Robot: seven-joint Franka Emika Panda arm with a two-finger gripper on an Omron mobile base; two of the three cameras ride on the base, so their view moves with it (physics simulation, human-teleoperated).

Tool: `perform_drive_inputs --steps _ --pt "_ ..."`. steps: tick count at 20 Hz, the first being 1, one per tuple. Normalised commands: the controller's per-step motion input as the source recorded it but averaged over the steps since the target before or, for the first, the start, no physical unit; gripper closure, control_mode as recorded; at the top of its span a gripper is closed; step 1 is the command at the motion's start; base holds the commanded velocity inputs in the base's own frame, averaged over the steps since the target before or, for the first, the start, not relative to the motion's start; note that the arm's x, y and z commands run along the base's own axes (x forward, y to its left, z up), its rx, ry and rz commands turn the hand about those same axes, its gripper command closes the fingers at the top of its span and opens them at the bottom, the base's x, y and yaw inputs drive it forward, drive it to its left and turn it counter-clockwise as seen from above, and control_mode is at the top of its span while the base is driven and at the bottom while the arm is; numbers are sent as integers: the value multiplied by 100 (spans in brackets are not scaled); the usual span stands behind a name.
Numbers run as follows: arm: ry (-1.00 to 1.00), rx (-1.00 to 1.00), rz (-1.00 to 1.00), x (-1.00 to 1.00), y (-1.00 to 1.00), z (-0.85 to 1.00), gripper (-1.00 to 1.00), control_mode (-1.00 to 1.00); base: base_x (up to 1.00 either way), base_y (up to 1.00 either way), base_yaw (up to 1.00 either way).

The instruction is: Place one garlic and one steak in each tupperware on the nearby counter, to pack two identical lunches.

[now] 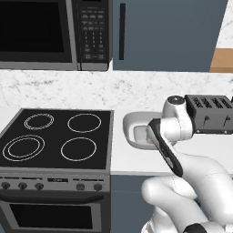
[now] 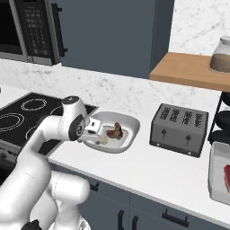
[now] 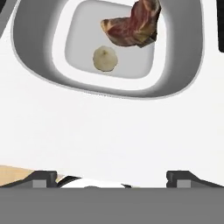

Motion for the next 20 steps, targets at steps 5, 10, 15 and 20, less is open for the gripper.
perform_drive_inputs --steps 5,10,15,20 --pt "14 18 2 -46 -32 12 -100 -100 0 0 0" --pt "17 13 1 -26 3 54 -100 -100 0 0 0" --pt "29 -4 3 -5 63 30 -100 -100 0 0 0" --pt "31 -6 0 -28 44 16 -100 -100 0 0 0"
